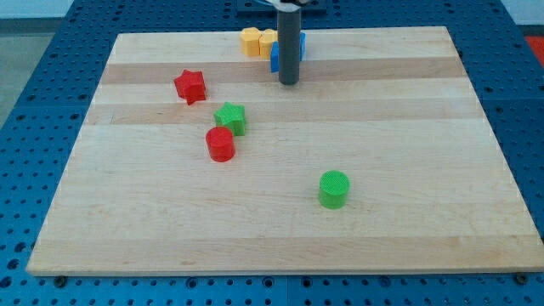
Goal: Push the green circle to the right side of the board
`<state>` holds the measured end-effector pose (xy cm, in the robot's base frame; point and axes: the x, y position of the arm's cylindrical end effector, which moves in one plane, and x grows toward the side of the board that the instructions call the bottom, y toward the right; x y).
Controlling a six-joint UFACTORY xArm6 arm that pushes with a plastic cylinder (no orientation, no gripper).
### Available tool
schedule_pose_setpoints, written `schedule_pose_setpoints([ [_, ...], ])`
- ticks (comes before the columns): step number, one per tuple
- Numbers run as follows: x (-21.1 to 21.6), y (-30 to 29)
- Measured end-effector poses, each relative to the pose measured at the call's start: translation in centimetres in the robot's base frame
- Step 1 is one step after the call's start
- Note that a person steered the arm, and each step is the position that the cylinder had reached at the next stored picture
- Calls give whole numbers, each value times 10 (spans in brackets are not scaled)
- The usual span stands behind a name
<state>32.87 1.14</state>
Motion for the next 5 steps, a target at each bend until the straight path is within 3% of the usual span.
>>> schedule_pose_setpoints([
  [5, 214, 16],
])
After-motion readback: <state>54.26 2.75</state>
